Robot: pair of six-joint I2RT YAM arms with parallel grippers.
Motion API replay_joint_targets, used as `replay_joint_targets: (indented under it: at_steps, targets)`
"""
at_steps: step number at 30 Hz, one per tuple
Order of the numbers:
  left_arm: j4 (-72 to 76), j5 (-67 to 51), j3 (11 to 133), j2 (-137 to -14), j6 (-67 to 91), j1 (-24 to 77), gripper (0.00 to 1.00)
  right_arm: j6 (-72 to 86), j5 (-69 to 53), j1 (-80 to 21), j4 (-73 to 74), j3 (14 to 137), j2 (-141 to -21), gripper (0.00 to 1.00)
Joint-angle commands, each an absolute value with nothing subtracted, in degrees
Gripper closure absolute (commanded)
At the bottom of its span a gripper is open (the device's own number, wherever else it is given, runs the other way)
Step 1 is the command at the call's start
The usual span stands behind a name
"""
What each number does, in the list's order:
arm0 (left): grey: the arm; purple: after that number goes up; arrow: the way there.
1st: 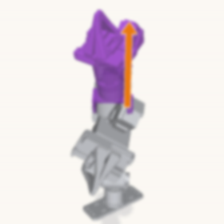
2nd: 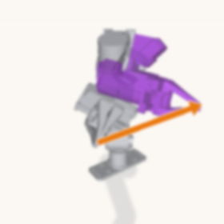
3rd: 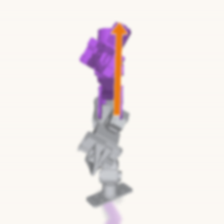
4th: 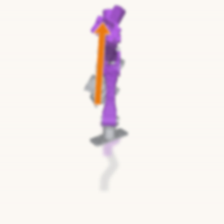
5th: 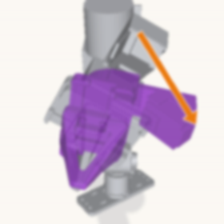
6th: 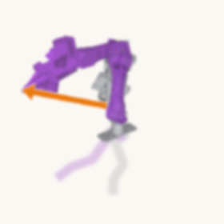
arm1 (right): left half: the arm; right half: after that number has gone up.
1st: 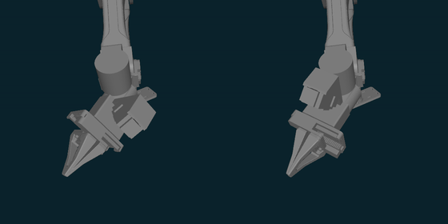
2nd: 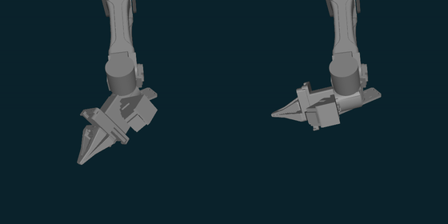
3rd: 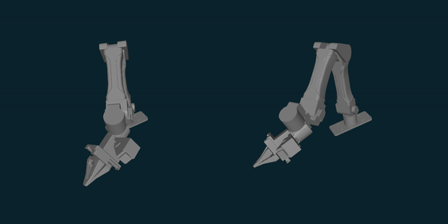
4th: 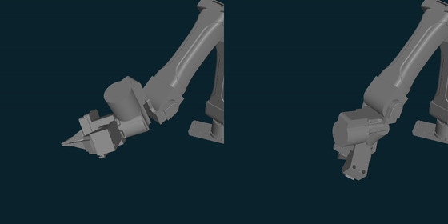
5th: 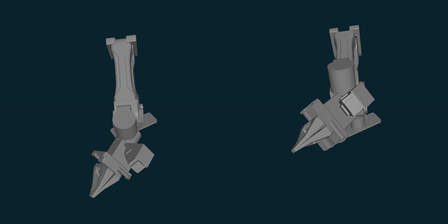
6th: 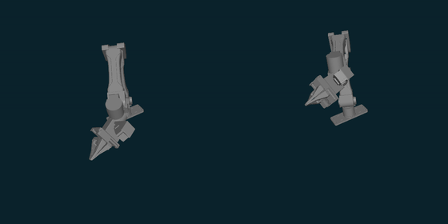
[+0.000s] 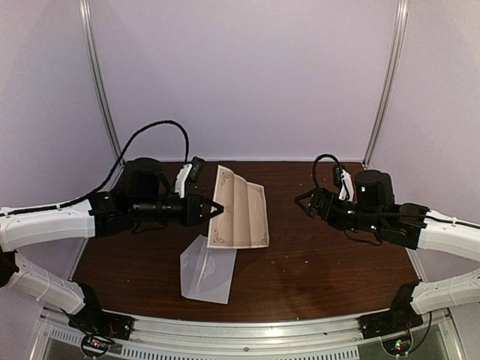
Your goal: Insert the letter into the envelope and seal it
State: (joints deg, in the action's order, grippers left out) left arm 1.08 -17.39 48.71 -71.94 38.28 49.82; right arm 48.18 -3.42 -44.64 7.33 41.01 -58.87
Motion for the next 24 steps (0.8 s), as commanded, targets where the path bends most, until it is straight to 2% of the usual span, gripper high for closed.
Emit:
replay_joint_targets:
  at_steps: [1, 7, 12, 24]
  targets:
    - [-4.2, -23.1, 53.8, -67.0, 28.4, 49.9, 1.00, 44.2, -6.8, -44.3, -0.7, 39.7, -54.0, 0.00]
    - [-10.1, -29.9, 62.2, -64.9, 23.1, 49.9, 1.00, 41.1, -16.6, -44.3, -10.1, 38.0, -50.8, 0.00]
    - [-12.1, -33.6, 67.2, -63.8, 20.8, 49.9, 1.00, 39.9, -20.2, -44.2, -13.5, 36.7, -50.7, 0.00]
    - [-12.1, -36.3, 69.8, -63.1, 19.9, 49.9, 1.00, 41.2, -27.3, -44.2, -20.2, 35.9, -53.6, 0.01]
